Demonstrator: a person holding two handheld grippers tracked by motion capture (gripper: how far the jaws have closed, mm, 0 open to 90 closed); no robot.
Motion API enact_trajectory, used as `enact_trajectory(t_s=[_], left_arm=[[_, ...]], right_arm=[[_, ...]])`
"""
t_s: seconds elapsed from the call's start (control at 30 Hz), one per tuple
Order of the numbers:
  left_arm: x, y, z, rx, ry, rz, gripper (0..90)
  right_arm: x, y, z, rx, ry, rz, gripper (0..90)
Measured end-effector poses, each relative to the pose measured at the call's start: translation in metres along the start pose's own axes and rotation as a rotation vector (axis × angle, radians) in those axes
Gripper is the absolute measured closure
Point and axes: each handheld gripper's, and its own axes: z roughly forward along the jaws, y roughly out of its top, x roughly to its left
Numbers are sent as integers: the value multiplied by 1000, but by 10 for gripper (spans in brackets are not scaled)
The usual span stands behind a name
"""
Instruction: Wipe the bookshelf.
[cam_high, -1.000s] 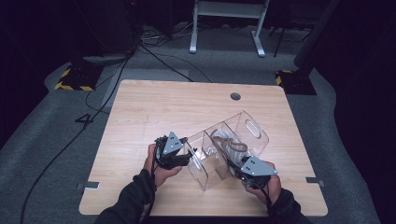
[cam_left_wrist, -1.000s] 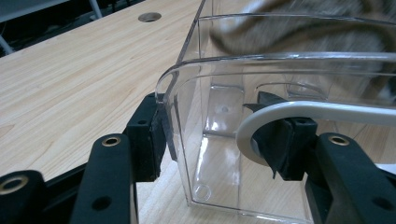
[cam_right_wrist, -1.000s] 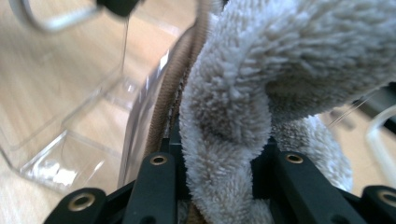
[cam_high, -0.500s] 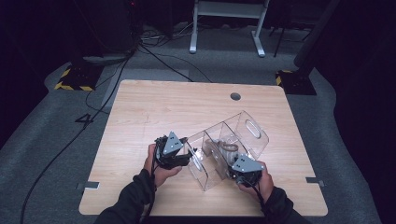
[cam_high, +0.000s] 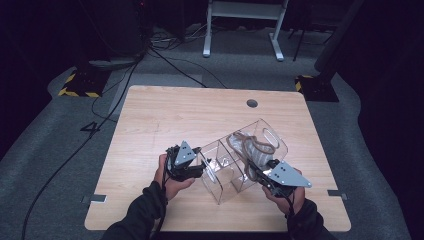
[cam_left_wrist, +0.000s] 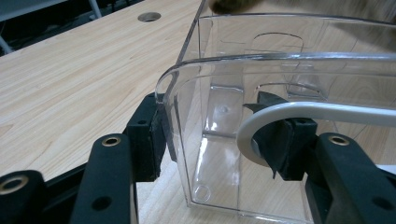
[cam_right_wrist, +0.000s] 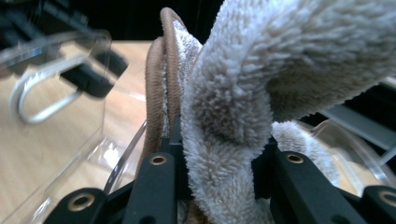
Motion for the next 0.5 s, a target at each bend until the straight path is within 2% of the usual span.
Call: enact_trajectory(t_s=[0.13,0.4,0.5], left_arm=[[0,0,0,-2,0,1,462],[0,0,0,1,6,3,462],[0,0,0,4,11,6,463]], right_arm=[[9,-12,15,86,45,-24,698],[21,-40,36,228,112,-34,698],[24,-47,41,259,136,-41,698]])
